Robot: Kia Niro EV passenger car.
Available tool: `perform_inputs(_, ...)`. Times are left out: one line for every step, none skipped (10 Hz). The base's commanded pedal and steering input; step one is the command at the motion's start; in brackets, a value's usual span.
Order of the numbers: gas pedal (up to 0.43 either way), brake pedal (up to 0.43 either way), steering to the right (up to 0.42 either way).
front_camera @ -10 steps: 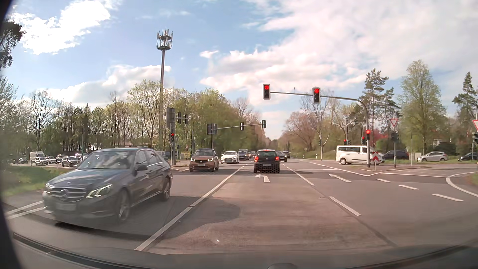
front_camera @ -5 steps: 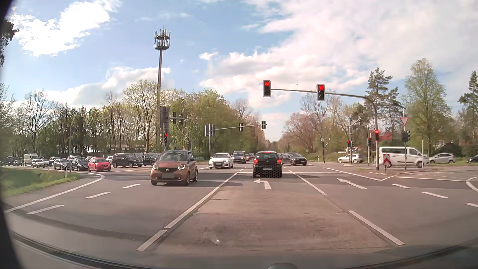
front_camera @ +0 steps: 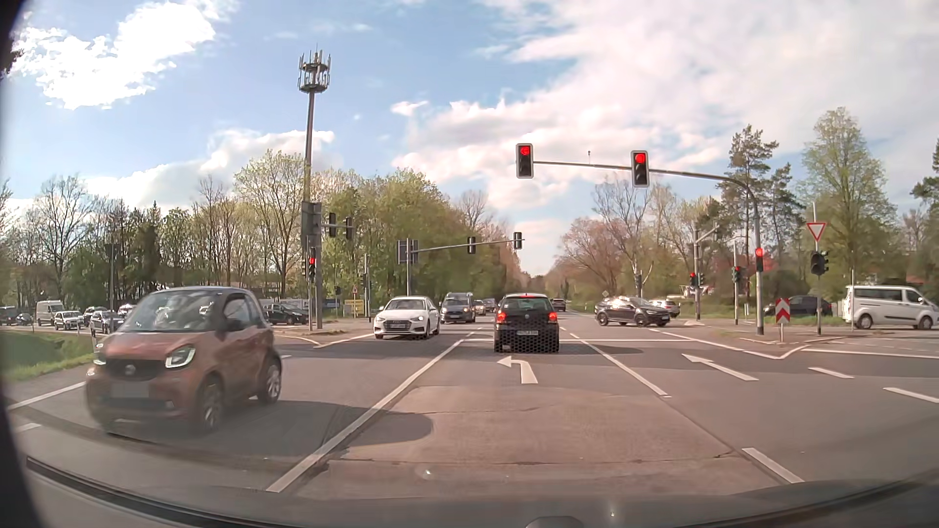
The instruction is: Follow the waypoints while adhering to traffic rules and regulations
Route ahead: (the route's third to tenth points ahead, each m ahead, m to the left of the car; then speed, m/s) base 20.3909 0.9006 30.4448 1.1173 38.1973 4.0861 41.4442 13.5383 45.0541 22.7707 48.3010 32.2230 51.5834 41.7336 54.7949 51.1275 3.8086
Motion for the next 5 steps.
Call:
perform_inputs(0.000,0.140,0.001)
perform_inputs(0.000,0.140,0.001)
perform_inputs(0.000,0.140,0.001)
perform_inputs(0.000,0.140,0.002)
perform_inputs(0.000,0.146,0.002)
